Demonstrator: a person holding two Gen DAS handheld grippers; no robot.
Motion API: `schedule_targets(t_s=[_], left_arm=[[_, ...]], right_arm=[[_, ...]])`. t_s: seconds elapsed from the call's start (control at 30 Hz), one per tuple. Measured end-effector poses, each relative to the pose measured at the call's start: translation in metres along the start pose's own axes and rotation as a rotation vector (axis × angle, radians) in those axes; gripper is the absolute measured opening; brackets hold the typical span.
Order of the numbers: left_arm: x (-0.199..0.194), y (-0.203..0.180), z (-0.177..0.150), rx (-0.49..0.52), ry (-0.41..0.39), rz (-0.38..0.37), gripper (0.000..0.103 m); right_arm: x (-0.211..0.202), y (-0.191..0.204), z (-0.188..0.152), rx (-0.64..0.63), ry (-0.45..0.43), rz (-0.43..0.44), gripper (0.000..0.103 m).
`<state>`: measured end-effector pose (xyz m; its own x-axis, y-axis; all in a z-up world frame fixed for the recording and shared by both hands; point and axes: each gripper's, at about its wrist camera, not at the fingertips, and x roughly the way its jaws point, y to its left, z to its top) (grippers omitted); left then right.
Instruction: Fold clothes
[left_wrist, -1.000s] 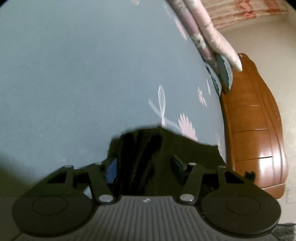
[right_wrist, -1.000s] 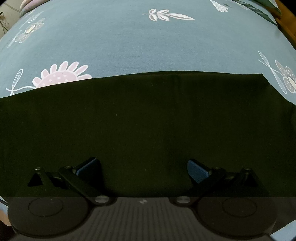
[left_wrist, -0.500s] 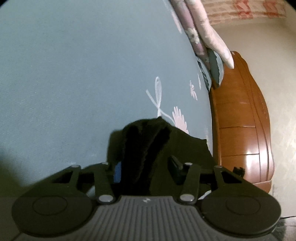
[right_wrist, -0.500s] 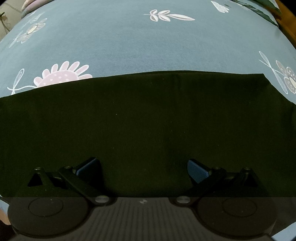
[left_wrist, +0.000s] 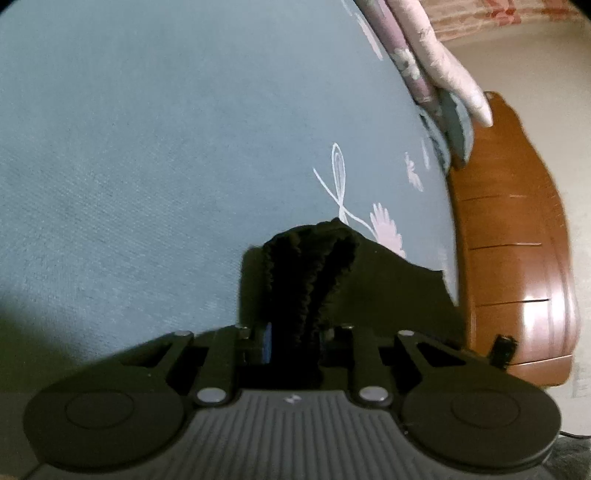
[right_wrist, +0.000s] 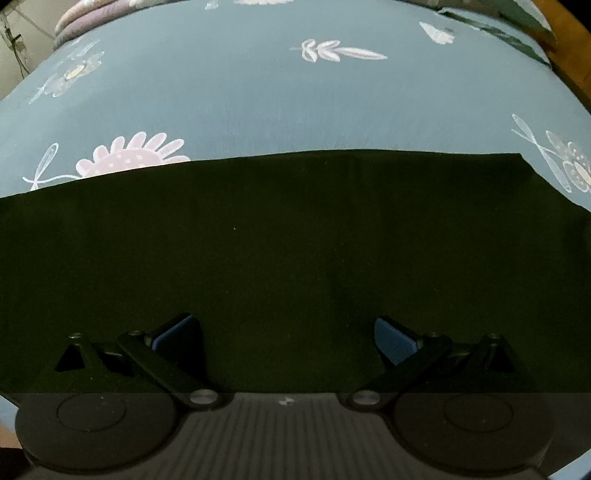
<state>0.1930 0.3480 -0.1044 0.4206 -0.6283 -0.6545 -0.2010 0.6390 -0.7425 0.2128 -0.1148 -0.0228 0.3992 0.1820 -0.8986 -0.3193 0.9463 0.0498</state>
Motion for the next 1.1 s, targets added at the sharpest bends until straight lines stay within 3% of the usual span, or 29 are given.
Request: schedule_targets(t_s=[0.3, 0.53, 0.87, 1.1], left_arm=[[-0.016, -0.053, -0.005, 0.030, -0.024, 0.125, 0.018], [-0.019, -0.097, -0.010, 0.037, -0.008, 0.187, 0.018], [-0.006, -0.175, -0.018, 0.062, -0.047, 0.182, 0.018], [0.028, -0.224, -0.016, 0.085, -0.010, 0.160, 0.018]], right_arm=[[-0.001, 0.007, 0.003, -0.026, -0.004, -0.021, 0.103], [-0.030, 0.009, 0.000, -0.088, -0.119, 0.009, 0.103], [-0.066, -0.026, -0.005, -0.114, -0.227, 0.058, 0.103], [-0.086, -0.066, -0.017, -0.070, -0.284, 0.050, 0.103]])
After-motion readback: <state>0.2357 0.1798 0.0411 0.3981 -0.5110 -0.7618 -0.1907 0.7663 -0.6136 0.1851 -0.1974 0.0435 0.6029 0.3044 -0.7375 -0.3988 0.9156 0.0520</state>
